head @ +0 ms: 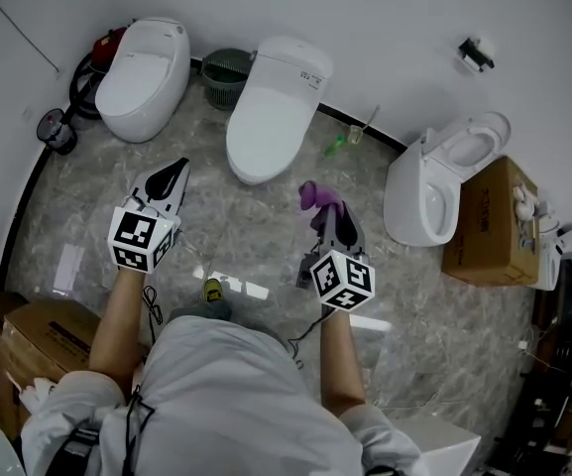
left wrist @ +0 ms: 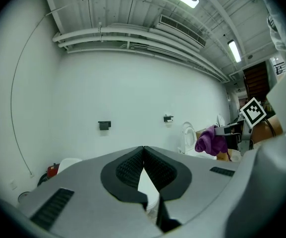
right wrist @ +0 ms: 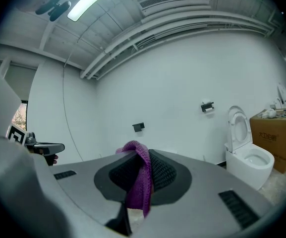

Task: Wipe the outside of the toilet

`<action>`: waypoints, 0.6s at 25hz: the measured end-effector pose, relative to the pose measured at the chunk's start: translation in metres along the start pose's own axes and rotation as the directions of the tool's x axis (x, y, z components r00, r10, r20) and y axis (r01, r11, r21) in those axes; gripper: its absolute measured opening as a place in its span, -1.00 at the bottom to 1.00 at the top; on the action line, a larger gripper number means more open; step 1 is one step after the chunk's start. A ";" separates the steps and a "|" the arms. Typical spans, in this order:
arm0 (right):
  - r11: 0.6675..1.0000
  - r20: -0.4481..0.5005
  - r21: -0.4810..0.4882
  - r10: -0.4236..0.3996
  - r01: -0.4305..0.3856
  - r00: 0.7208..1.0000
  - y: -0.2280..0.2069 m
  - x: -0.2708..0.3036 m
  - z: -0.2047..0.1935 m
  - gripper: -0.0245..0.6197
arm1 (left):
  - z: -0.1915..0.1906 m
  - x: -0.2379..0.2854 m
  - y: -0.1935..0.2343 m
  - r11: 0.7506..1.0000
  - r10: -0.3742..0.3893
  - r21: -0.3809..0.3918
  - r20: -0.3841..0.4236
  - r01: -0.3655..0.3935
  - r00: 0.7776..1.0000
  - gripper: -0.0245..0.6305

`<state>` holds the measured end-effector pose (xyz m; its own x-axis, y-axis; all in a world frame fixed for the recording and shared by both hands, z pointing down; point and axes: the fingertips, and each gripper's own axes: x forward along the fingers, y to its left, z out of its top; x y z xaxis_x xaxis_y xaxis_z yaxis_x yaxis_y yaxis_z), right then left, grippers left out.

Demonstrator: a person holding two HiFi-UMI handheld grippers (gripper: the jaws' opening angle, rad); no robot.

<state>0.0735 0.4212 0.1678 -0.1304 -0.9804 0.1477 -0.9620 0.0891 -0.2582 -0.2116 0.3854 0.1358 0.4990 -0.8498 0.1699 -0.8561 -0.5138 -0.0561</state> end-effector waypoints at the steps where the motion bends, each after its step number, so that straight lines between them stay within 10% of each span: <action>1: 1.000 0.002 -0.001 -0.005 0.005 1.000 0.003 0.008 0.002 -0.75 | 0.001 0.006 0.008 1.000 -0.005 -0.004 0.003 0.005 1.000 -0.89; 15: 1.000 0.028 0.002 -0.017 0.017 0.999 0.027 0.079 0.016 -0.75 | 0.007 0.055 0.066 0.999 -0.031 -0.024 0.037 0.032 0.999 -0.89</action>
<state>0.0415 0.3432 0.1574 -0.1072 -0.9863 0.1250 -0.9636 0.0721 -0.2574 -0.2391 0.3038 0.1346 0.5295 -0.8374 0.1355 -0.8429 -0.5374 -0.0271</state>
